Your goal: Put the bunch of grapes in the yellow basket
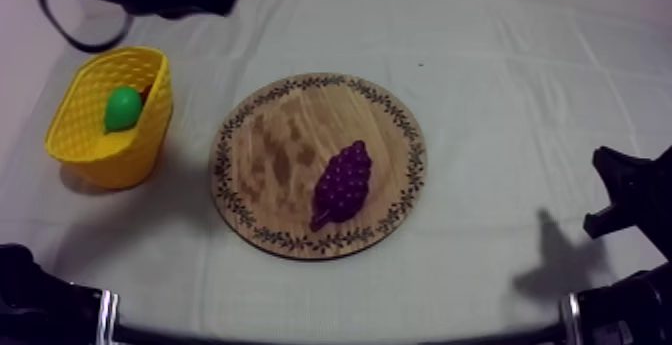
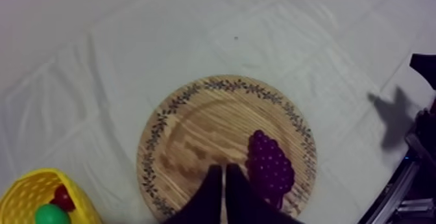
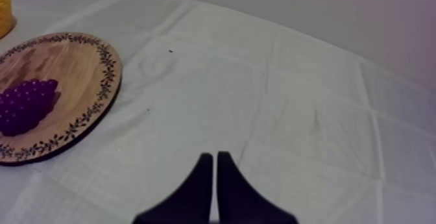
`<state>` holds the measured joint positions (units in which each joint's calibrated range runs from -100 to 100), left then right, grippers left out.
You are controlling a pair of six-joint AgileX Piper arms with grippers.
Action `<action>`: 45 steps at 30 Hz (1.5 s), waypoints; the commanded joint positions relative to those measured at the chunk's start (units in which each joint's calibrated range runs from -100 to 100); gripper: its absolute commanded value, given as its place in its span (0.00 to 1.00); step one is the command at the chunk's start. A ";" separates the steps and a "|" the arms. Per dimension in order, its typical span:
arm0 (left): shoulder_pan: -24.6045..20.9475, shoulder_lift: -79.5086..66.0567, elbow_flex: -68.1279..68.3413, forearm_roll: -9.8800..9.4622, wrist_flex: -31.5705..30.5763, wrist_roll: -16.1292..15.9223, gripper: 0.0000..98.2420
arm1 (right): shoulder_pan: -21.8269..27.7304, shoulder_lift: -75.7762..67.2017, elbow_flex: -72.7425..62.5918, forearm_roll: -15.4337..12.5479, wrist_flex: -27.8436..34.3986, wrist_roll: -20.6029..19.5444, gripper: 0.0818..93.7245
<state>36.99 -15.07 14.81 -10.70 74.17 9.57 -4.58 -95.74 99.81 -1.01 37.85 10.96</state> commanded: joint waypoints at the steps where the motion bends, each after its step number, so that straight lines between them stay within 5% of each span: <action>1: 0.94 4.38 -0.34 -0.10 1.23 1.17 0.00 | -0.02 -0.01 -0.03 0.01 -0.03 0.00 0.00; 13: 3.46 15.85 -3.88 1.37 2.60 4.62 0.03 | -0.02 -0.01 -0.03 0.01 -0.03 0.00 0.00; 20: 4.26 17.48 -3.75 1.89 3.71 8.04 0.58 | -0.02 -0.01 -0.03 0.01 -0.03 0.00 0.00; 27: 4.75 18.76 -3.56 3.82 6.85 8.97 0.92 | -0.02 -0.01 -0.03 0.01 -0.03 0.00 0.00; 45: 5.23 31.00 -4.20 8.62 8.08 10.91 0.98 | -0.02 -0.01 -0.03 0.01 -0.03 0.00 0.00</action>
<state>42.19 14.86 10.74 -2.32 82.25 20.46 -4.58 -95.74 99.81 -1.01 37.85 10.96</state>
